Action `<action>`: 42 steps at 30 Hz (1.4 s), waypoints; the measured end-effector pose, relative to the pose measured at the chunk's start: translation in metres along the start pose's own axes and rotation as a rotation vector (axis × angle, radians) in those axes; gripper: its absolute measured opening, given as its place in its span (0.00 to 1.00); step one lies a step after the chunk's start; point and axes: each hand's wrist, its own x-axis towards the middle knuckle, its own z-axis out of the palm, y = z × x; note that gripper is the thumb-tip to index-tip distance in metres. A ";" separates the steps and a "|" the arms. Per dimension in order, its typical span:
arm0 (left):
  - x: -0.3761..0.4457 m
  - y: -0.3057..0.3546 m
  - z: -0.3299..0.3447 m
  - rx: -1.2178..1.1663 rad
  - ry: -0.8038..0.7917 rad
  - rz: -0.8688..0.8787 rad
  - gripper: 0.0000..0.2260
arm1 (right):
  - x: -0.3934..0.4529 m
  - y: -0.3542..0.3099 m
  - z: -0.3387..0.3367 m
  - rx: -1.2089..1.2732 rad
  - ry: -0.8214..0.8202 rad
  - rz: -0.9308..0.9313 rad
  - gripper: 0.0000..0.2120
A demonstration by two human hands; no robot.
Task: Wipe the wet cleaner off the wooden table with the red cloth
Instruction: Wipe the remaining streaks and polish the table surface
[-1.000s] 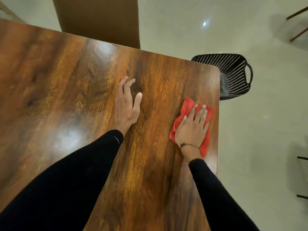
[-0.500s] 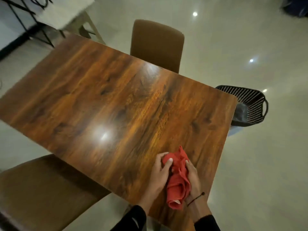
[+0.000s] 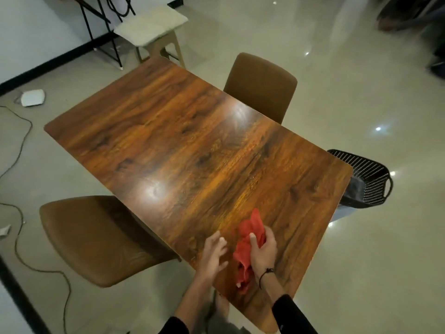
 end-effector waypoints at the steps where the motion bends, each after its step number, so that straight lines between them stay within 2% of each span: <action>1: 0.006 -0.003 -0.007 -0.020 0.010 0.009 0.20 | 0.011 0.000 -0.002 -0.038 0.093 -0.049 0.15; 3: 0.018 -0.019 -0.017 -0.019 0.037 0.023 0.17 | 0.043 0.001 -0.005 -0.126 0.164 -0.048 0.19; 5: 0.026 -0.036 -0.018 0.049 0.059 0.038 0.11 | 0.075 0.001 -0.002 -0.223 0.153 -0.087 0.23; 7: 0.036 -0.046 -0.013 0.134 0.053 0.089 0.10 | 0.101 0.000 0.005 -0.334 0.148 -0.165 0.26; 10: 0.066 -0.048 -0.007 0.429 0.095 0.287 0.15 | 0.141 -0.011 0.015 -0.486 0.129 -0.217 0.40; 12: 0.091 -0.049 -0.009 0.749 0.138 0.427 0.25 | 0.167 -0.019 0.018 -0.509 0.149 -0.197 0.43; 14: 0.112 -0.049 -0.018 0.950 0.154 0.476 0.37 | 0.192 -0.031 0.020 -0.528 0.189 -0.192 0.40; 16: 0.131 -0.053 -0.034 1.033 0.144 0.477 0.45 | 0.223 -0.043 0.022 -0.481 0.255 -0.220 0.33; 20: 0.149 -0.071 -0.054 1.116 0.143 0.564 0.48 | 0.280 -0.083 0.028 -0.205 0.225 -0.222 0.22; 22: 0.156 -0.079 -0.059 1.106 0.158 0.605 0.48 | 0.303 -0.104 0.039 -0.107 0.222 -0.228 0.16; 24: 0.161 -0.081 -0.059 1.076 0.182 0.661 0.46 | 0.324 -0.114 0.051 -0.094 0.141 -0.291 0.15; 27: 0.167 -0.073 -0.057 0.975 0.169 0.719 0.41 | 0.335 -0.112 0.063 -0.276 0.011 -0.471 0.15; 29: 0.166 -0.063 -0.062 0.811 0.153 0.719 0.36 | 0.319 -0.094 0.068 -0.398 -0.117 -0.580 0.20; 32: 0.163 -0.042 -0.079 0.579 0.242 0.653 0.30 | 0.267 -0.047 0.077 -0.548 -0.296 -0.707 0.31; 34: 0.163 -0.029 -0.096 0.421 0.331 0.575 0.28 | 0.220 -0.024 0.088 -0.569 -0.414 -0.710 0.35; 36: 0.163 -0.018 -0.111 0.262 0.378 0.522 0.25 | 0.172 -0.009 0.106 -0.580 -0.530 -0.692 0.35; 38: 0.160 -0.013 -0.122 0.162 0.366 0.508 0.24 | 0.129 0.000 0.125 -0.636 -0.646 -0.753 0.34; 42: 0.151 -0.018 -0.130 0.215 0.304 0.481 0.26 | 0.054 0.034 0.124 -0.715 -0.881 -0.897 0.32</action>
